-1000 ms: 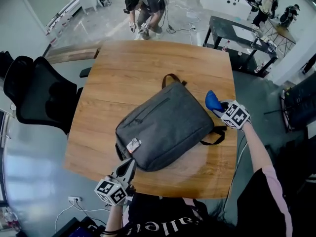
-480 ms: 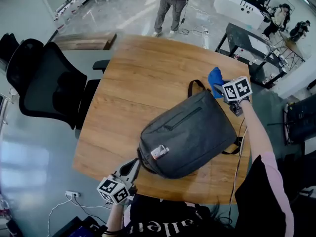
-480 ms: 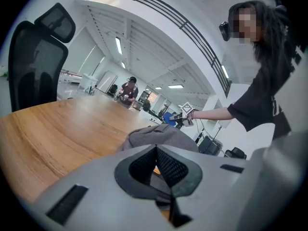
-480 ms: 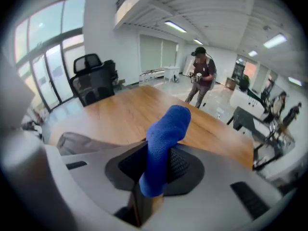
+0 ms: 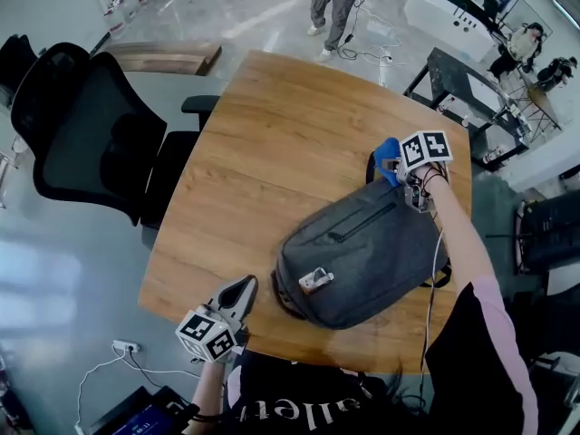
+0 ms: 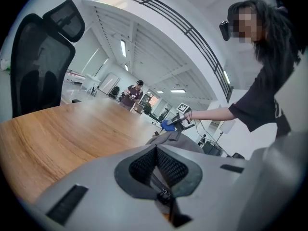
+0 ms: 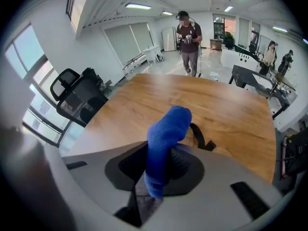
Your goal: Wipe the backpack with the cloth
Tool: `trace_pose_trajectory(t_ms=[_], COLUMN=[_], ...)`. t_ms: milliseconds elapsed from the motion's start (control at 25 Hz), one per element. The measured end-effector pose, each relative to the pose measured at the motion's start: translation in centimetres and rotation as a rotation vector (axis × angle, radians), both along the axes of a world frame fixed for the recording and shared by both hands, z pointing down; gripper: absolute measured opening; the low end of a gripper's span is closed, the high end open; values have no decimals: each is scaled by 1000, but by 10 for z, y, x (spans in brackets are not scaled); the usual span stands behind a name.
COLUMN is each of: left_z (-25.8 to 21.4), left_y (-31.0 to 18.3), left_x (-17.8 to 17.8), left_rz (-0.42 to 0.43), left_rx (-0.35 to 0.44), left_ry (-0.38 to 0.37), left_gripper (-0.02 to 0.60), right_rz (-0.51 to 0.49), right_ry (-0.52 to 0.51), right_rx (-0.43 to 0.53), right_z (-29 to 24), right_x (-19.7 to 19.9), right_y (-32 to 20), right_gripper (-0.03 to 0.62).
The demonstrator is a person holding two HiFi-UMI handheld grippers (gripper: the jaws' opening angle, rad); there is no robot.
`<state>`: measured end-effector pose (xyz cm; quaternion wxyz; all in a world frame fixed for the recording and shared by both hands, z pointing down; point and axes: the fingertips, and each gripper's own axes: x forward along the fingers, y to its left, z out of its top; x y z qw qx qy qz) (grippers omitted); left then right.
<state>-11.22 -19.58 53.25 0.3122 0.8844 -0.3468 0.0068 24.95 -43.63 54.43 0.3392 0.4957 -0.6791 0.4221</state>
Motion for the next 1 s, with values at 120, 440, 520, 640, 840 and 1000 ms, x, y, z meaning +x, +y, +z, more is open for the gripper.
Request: trace_pose_trajectory(t_ms=[120,440,520,640,840,1000], left_z=[0,-1,-1,-2,-6,-3], left_y=[-6,-9,-9,-6,11,15], left_x=[-5,-14,-16,-23,-23,-33], left_rz=[1,28,26,15,-10,-32], left_rx=[-2,4,7,9,12,10], left_ry=[12,38,45,55,62,70], left_gripper=[1,2,2,2,2,2], right_rz=[-52,-294,-349,-443,-557,-647], right_ry=[11,35,22,31,-34,-109], right_rx=[-35,-117,-129,-137,-140,-157], right_z=[4,19,21,25,20,19], right_x=[-23,-112,-138,-177,-230,-279], right_y=[8,42,51,68,110,142], right_gripper=[87,87,87,87,87,87])
